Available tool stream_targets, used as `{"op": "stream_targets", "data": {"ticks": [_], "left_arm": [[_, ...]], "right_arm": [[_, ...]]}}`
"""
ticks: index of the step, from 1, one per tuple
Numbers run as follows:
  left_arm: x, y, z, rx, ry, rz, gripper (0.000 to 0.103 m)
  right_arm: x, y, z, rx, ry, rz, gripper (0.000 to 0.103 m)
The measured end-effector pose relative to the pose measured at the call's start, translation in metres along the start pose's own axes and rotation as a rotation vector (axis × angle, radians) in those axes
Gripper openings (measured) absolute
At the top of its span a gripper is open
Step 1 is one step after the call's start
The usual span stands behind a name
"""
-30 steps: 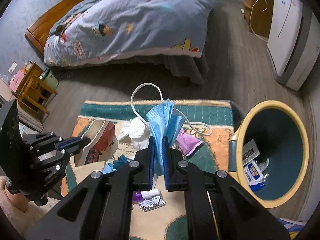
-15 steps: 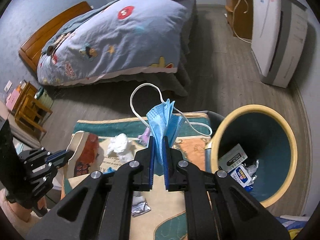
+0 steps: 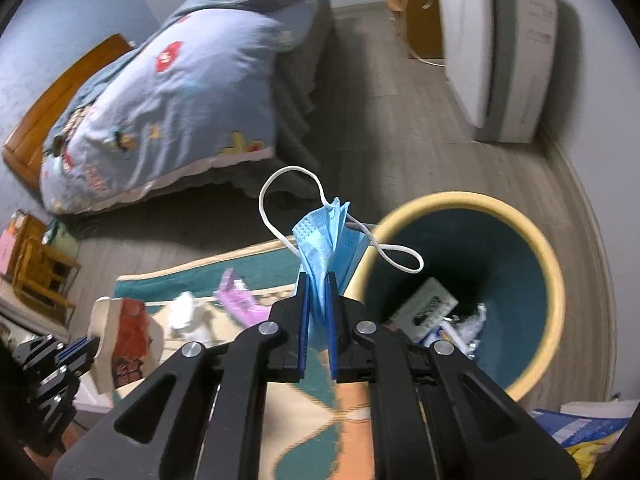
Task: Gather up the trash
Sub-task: 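Carry the mask and paper cup over the bin and open both grippers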
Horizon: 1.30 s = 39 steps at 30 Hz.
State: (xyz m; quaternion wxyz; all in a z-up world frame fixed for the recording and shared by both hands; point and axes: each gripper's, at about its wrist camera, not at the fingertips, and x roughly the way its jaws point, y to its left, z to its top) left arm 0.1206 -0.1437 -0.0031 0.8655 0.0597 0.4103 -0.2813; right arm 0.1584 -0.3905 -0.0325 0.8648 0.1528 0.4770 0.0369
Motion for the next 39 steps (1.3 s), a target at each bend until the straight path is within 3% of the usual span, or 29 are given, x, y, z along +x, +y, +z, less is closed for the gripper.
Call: {"op": "stream_targets", "data": {"ticks": [6, 20, 27, 34, 37, 39], "left_arm": [[0.027, -0.037, 0.021, 0.025, 0.012, -0.061, 0.004], [0.094, -0.105, 0.055, 0.104, 0.098, -0.146, 0.004], [0.132, -0.118, 0.062, 0.112, 0.136, -0.169, 0.004], [0.146, -0.13, 0.064, 0.143, 0.135, -0.175, 0.004], [0.144, -0.128, 0.066, 0.126, 0.122, -0.16, 0.019], [0.141, -0.125, 0.065, 0.111, 0.112, -0.148, 0.039]], "right_arm": [[-0.003, -0.047, -0.002, 0.093, -0.025, -0.101, 0.007], [0.003, -0.136, -0.021, 0.323, -0.008, -0.213, 0.007], [0.016, -0.152, -0.032, 0.365, 0.041, -0.267, 0.007], [0.02, -0.148, -0.03, 0.359, 0.043, -0.255, 0.007], [0.018, -0.148, -0.03, 0.358, 0.04, -0.254, 0.008], [0.018, -0.147, -0.03, 0.355, 0.041, -0.254, 0.009]]}}
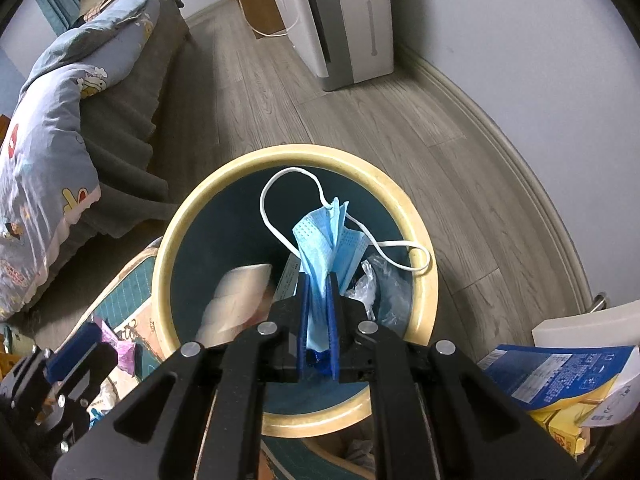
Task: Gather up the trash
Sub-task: 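Carry the mask and paper cup over the bin and open both grippers, then grasp the pink wrapper with the right gripper while the left grasps white tissue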
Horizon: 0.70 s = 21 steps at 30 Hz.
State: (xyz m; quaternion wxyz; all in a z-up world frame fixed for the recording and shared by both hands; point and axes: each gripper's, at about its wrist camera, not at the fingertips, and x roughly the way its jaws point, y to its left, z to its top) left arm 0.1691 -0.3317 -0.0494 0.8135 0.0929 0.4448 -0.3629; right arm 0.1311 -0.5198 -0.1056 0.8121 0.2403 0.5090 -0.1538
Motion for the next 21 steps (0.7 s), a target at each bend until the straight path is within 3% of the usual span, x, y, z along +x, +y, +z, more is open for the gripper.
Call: {"op": "stream_targets", "data": {"ticks": [2, 5, 8, 9, 10, 14, 21], "left_arm": [[-0.005, 0.003, -0.003, -0.002, -0.01, 0.014, 0.046], [-0.011, 0.01, -0.006, 0.0, -0.017, 0.044, 0.061], [-0.023, 0.015, -0.011, -0.005, -0.029, 0.069, 0.079], [-0.03, 0.017, -0.015, -0.004, -0.037, 0.083, 0.087], [-0.038, 0.02, -0.02, 0.002, -0.051, 0.096, 0.091], [-0.067, 0.045, -0.041, 0.002, -0.046, 0.18, 0.094], [-0.125, 0.116, -0.075, -0.157, -0.043, 0.283, 0.095]], "right_arm": [[-0.001, 0.001, 0.0, -0.002, -0.002, 0.0, 0.015], [-0.004, 0.005, 0.001, -0.01, -0.013, 0.001, 0.034], [-0.008, 0.01, 0.003, -0.021, -0.028, -0.007, 0.071], [-0.011, 0.012, 0.004, -0.024, -0.036, -0.014, 0.09], [-0.014, 0.014, 0.004, -0.028, -0.046, -0.019, 0.098], [-0.026, 0.031, 0.006, -0.074, -0.078, -0.005, 0.097], [-0.034, 0.065, 0.001, -0.168, -0.086, 0.019, 0.097]]}}
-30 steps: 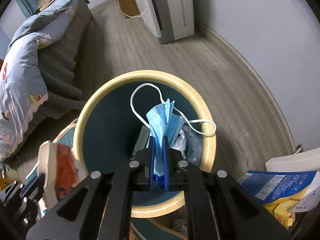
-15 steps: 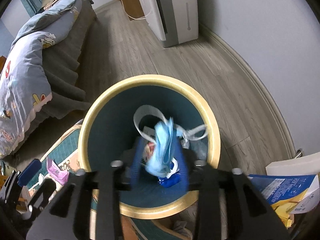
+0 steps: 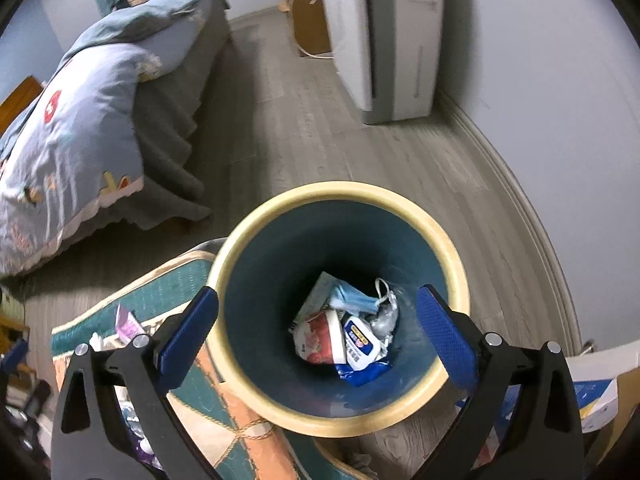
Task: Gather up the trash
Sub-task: 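Grasp the pink wrapper with the right gripper while the left grasps white tissue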
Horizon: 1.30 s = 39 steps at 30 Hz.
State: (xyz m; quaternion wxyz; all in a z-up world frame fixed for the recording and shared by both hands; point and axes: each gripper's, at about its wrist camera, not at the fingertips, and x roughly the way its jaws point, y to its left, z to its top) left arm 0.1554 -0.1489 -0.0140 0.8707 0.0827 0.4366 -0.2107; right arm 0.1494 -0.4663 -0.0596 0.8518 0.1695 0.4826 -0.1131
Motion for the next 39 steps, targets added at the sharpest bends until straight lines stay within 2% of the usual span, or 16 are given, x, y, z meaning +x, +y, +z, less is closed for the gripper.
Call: {"op": "stream_targets", "data": {"ticks": [5, 8, 12, 15, 20, 23, 26, 31, 35, 39], "left_arm": [[-0.03, 0.049, -0.023, -0.056, 0.015, 0.105, 0.096], [-0.045, 0.07, -0.043, -0.118, 0.003, 0.115, 0.097], [-0.043, 0.086, -0.054, -0.181, 0.012, 0.116, 0.097], [-0.037, 0.089, -0.058, -0.165, 0.019, 0.132, 0.097], [-0.026, 0.092, -0.064, -0.15, 0.046, 0.13, 0.097], [-0.021, 0.093, -0.067, -0.139, 0.057, 0.131, 0.097], [-0.013, 0.095, -0.069, -0.11, 0.078, 0.137, 0.097], [0.005, 0.104, -0.075, -0.107, 0.122, 0.152, 0.097], [0.019, 0.11, -0.076, -0.108, 0.146, 0.159, 0.097], [0.032, 0.114, -0.074, -0.1, 0.157, 0.145, 0.097]], "right_arm": [[-0.006, 0.021, 0.0, -0.037, -0.007, 0.012, 0.097], [-0.009, 0.036, -0.002, -0.058, -0.014, 0.02, 0.097], [-0.014, 0.062, -0.006, -0.109, -0.027, 0.001, 0.097], [-0.014, 0.086, -0.013, -0.164, -0.006, 0.001, 0.097], [-0.005, 0.121, -0.031, -0.211, 0.06, 0.139, 0.097], [-0.002, 0.142, -0.04, -0.273, 0.061, 0.134, 0.097], [0.006, 0.156, -0.048, -0.328, 0.094, 0.163, 0.097], [0.022, 0.165, -0.054, -0.345, 0.125, 0.236, 0.097], [0.033, 0.178, -0.06, -0.422, 0.114, 0.223, 0.097], [0.05, 0.187, -0.067, -0.487, 0.14, 0.201, 0.097]]}}
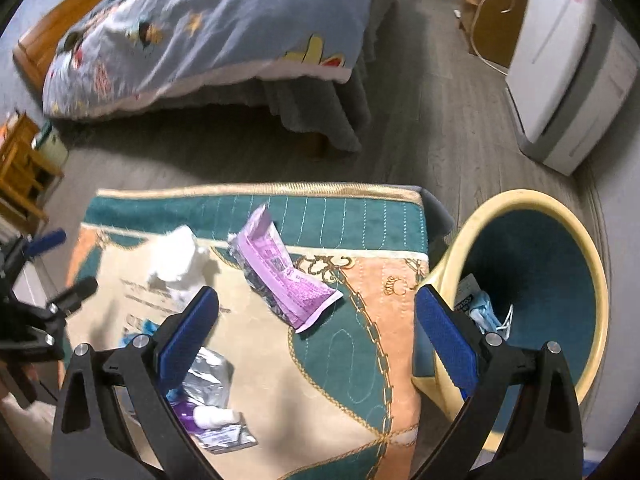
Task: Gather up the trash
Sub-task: 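Grasp the pink wrapper with the right gripper while the left grasps white tissue, then carry the wrapper and tissue over the bin and open both grippers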
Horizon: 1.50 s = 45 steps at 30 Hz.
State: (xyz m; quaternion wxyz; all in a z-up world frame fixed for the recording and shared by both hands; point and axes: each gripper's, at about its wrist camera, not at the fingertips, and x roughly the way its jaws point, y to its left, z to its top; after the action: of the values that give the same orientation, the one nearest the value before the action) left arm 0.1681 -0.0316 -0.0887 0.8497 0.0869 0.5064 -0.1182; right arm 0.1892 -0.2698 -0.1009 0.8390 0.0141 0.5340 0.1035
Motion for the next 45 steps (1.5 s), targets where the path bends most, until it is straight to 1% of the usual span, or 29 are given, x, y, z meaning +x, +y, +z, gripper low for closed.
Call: {"op": "stream_targets", "data": {"ticks": [6, 13, 17, 19, 20, 22, 23, 24, 25, 26, 27, 28, 29, 30, 31, 32, 34, 42, 45], "left_arm": [[0.027, -0.005, 0.003, 0.045, 0.037, -0.004, 0.097], [0.055, -0.009, 0.011, 0.061, 0.066, -0.027, 0.097], [0.073, -0.018, 0.009, 0.114, 0.1, -0.043, 0.097], [0.077, -0.02, 0.008, 0.132, 0.105, -0.047, 0.097], [0.078, -0.019, 0.009, 0.132, 0.103, -0.054, 0.095], [0.078, -0.017, 0.011, 0.118, 0.1, -0.086, 0.089], [0.078, -0.017, 0.012, 0.113, 0.104, -0.107, 0.075], [0.08, -0.017, 0.013, 0.113, 0.121, -0.131, 0.06], [0.082, -0.017, 0.013, 0.117, 0.136, -0.146, 0.054], [0.082, -0.019, 0.012, 0.124, 0.146, -0.159, 0.044], [0.082, -0.021, 0.011, 0.14, 0.152, -0.171, 0.034], [0.082, -0.023, 0.011, 0.151, 0.157, -0.175, 0.029], [0.081, -0.025, 0.01, 0.165, 0.164, -0.178, 0.019], [0.08, -0.027, 0.011, 0.171, 0.163, -0.178, 0.012], [0.078, -0.028, 0.011, 0.173, 0.159, -0.18, 0.01], [0.075, -0.028, 0.011, 0.173, 0.151, -0.184, 0.008], [0.066, -0.028, 0.014, 0.171, 0.123, -0.178, 0.008], [0.027, -0.028, 0.026, 0.141, 0.004, -0.141, 0.008], [0.016, -0.029, 0.027, 0.135, -0.021, -0.142, 0.008]], "right_arm": [[0.028, 0.01, 0.004, -0.064, 0.058, -0.001, 0.097], [0.058, 0.02, 0.01, -0.129, 0.115, -0.018, 0.097], [0.073, 0.025, 0.01, -0.166, 0.157, -0.033, 0.097], [0.079, 0.026, 0.011, -0.168, 0.172, -0.04, 0.096], [0.082, 0.027, 0.011, -0.165, 0.182, -0.033, 0.093], [0.085, 0.029, 0.012, -0.171, 0.195, -0.02, 0.076], [0.086, 0.03, 0.013, -0.175, 0.197, -0.018, 0.073], [0.086, 0.031, 0.013, -0.185, 0.197, -0.009, 0.065], [0.085, 0.032, 0.013, -0.187, 0.198, -0.004, 0.055], [0.086, 0.032, 0.013, -0.188, 0.2, 0.004, 0.05], [0.086, 0.032, 0.012, -0.186, 0.204, 0.008, 0.041], [0.086, 0.031, 0.012, -0.183, 0.208, 0.007, 0.034], [0.085, 0.028, 0.011, -0.179, 0.209, 0.007, 0.031], [0.084, 0.026, 0.011, -0.17, 0.21, 0.01, 0.025], [0.082, 0.025, 0.012, -0.163, 0.209, 0.015, 0.019], [0.079, 0.023, 0.012, -0.15, 0.203, 0.021, 0.017], [0.074, 0.021, 0.014, -0.133, 0.192, 0.032, 0.013], [0.038, 0.012, 0.011, -0.091, 0.114, 0.039, 0.013], [0.02, 0.007, 0.01, -0.072, 0.078, 0.045, 0.013]]}}
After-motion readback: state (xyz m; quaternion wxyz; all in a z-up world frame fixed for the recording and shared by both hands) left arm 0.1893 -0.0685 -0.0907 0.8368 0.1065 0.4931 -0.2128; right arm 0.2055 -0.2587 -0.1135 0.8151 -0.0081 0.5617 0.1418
